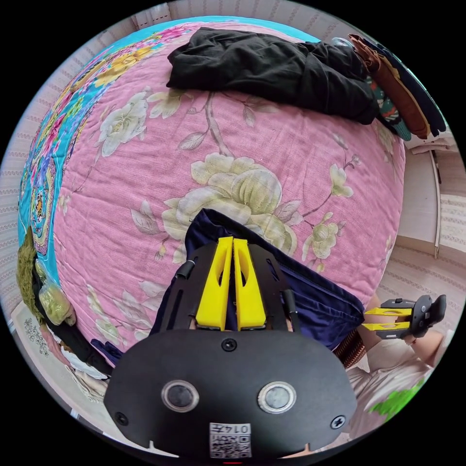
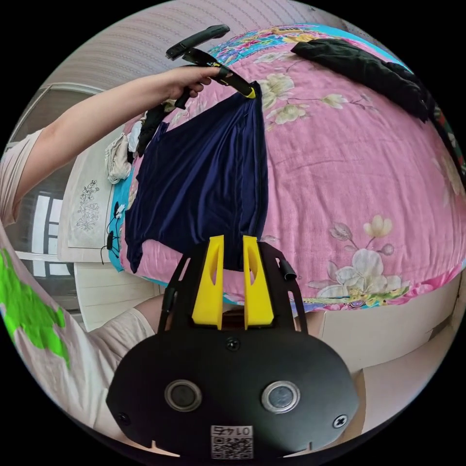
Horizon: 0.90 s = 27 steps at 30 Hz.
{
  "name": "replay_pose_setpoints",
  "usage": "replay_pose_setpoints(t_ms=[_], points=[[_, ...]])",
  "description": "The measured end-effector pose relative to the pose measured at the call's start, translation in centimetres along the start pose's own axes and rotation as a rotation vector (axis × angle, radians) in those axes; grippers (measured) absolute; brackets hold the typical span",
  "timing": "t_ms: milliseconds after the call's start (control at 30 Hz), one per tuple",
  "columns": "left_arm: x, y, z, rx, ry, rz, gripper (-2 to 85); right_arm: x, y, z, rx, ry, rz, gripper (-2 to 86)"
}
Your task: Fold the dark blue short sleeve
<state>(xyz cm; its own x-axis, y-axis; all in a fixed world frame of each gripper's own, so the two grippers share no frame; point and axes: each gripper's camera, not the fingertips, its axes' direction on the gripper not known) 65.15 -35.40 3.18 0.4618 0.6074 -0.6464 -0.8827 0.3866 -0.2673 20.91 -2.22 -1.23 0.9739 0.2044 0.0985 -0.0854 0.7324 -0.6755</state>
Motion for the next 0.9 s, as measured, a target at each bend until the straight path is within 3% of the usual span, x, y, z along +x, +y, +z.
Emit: replay_pose_setpoints(t_ms=[67, 133, 333, 433, 733, 900], points=[[0.3, -0.3, 0.0, 0.000, 0.000, -0.001, -0.9, 0.2, 0.5, -0.6, 0.040, 0.072, 0.040, 6.0], [0.5, -0.4, -0.1, 0.002, 0.002, -0.002, -0.9, 0.0, 1.0, -0.3, 0.047, -0.009, 0.027, 6.0], [0.8, 0.0, -0.1, 0.003, -0.003, -0.007, -0.9, -1.5, 1.7, 5.2, -0.141, -0.021, -0.047, 6.1], [1.1, 0.6, -0.2, 0.001, -0.009, -0.003, -0.9, -1.7, 1.9, 5.5, -0.152, -0.030, -0.037, 1.8], [2.9, 2.9, -3.6, 0.072, -0.124, 0.083, -1.0, -0.8, 3.6, 1.2, -0.053, -0.004, 0.080, -0.1], [0.5, 5.3, -2.3, 0.047, 0.029, -0.038, -0.9, -0.6, 5.1, 3.8, -0.119, -0.013, 0.153, -0.1]])
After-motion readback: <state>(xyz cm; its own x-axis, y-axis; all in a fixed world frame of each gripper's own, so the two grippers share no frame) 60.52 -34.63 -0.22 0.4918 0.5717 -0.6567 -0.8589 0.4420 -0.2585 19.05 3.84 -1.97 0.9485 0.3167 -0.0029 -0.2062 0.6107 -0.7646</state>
